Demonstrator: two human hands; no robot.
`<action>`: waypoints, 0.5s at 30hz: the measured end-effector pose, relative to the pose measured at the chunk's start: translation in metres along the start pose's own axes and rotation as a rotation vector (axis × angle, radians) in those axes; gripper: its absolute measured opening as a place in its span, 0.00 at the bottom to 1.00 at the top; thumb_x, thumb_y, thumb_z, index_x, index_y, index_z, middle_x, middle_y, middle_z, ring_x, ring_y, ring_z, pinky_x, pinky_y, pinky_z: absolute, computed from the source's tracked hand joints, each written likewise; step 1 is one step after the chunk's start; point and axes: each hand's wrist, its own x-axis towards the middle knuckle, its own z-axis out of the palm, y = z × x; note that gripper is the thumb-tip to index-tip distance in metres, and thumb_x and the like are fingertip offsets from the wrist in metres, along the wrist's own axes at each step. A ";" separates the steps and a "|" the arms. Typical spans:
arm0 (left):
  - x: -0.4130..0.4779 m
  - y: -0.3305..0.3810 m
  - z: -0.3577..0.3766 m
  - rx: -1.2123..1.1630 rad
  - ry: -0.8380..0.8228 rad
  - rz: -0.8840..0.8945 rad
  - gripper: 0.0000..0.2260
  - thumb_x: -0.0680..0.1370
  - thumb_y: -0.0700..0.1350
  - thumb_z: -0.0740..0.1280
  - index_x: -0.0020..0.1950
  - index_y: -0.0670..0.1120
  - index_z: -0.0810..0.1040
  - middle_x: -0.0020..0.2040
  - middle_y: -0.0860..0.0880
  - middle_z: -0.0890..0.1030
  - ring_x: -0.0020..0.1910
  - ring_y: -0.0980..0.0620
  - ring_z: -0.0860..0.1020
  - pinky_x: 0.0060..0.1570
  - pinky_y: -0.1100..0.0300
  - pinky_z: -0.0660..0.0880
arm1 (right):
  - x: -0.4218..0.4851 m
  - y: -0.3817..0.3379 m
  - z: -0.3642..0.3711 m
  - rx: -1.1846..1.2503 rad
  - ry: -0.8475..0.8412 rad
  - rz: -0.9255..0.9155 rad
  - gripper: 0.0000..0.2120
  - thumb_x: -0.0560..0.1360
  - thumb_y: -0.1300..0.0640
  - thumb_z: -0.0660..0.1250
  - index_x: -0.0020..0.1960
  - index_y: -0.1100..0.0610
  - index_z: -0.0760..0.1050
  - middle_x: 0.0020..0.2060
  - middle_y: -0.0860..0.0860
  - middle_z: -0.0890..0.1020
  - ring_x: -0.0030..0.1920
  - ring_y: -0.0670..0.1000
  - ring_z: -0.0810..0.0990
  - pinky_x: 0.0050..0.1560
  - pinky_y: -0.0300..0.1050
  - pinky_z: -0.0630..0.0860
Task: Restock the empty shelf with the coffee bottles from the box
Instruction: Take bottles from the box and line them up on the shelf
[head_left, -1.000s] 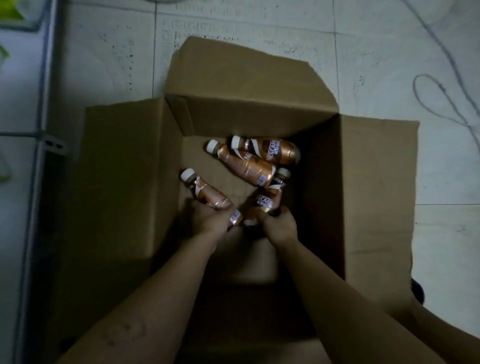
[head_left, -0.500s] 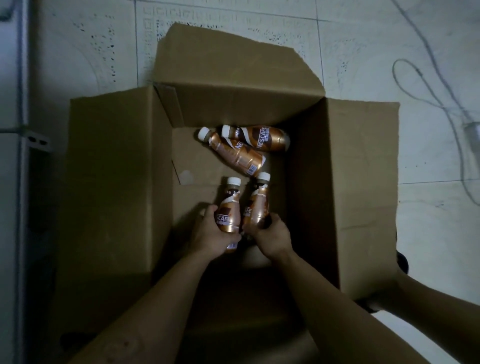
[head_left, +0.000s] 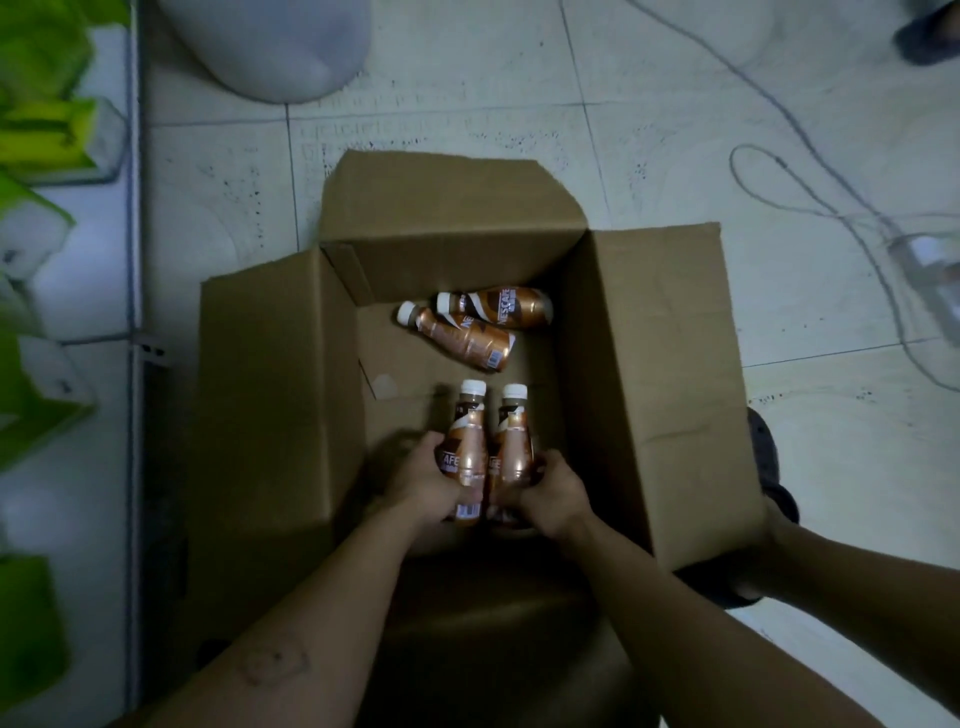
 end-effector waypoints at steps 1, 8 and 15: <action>-0.009 0.007 -0.001 -0.014 0.010 0.019 0.37 0.64 0.35 0.78 0.69 0.50 0.67 0.61 0.49 0.78 0.61 0.46 0.76 0.60 0.43 0.74 | -0.007 -0.005 -0.004 0.008 0.008 -0.027 0.31 0.68 0.61 0.76 0.67 0.53 0.67 0.56 0.51 0.79 0.56 0.53 0.79 0.55 0.52 0.79; -0.093 0.064 -0.020 -0.019 0.087 0.252 0.30 0.65 0.38 0.78 0.63 0.52 0.71 0.57 0.50 0.79 0.57 0.48 0.77 0.58 0.46 0.76 | -0.076 -0.057 -0.044 -0.037 0.097 -0.294 0.29 0.65 0.57 0.78 0.61 0.53 0.68 0.49 0.48 0.78 0.51 0.50 0.77 0.47 0.45 0.76; -0.224 0.125 -0.060 -0.032 0.229 0.573 0.37 0.66 0.35 0.77 0.71 0.48 0.66 0.57 0.53 0.77 0.56 0.51 0.76 0.58 0.49 0.76 | -0.179 -0.123 -0.075 -0.003 0.224 -0.649 0.32 0.62 0.57 0.80 0.60 0.53 0.69 0.53 0.49 0.80 0.53 0.50 0.80 0.55 0.53 0.80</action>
